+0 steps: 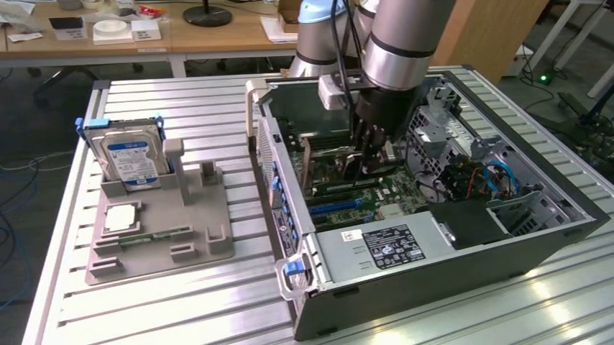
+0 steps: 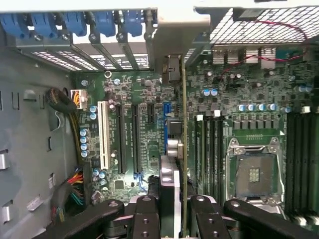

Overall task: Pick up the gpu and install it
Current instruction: 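Insert the gpu into the slot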

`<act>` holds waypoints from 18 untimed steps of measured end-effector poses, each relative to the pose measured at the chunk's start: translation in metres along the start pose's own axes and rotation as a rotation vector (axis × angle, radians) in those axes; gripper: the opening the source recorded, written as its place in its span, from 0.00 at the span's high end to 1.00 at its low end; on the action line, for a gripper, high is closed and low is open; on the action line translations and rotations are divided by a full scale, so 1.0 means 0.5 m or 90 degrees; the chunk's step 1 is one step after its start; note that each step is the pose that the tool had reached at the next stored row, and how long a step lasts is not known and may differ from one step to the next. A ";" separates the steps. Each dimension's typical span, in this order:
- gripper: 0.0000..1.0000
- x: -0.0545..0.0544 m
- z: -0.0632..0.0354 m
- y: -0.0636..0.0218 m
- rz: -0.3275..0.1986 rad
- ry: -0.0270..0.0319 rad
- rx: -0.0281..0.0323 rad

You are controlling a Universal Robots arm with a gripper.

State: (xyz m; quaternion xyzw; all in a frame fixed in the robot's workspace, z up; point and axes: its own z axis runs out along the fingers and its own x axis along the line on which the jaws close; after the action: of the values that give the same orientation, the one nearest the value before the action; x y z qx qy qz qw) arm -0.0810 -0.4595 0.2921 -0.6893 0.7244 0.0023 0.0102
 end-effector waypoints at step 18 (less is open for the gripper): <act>0.71 0.005 0.062 0.013 0.000 0.0003 -0.0047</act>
State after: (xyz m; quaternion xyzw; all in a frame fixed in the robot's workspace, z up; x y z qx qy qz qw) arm -0.0872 -0.4612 0.2608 -0.6894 0.7244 0.0049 0.0075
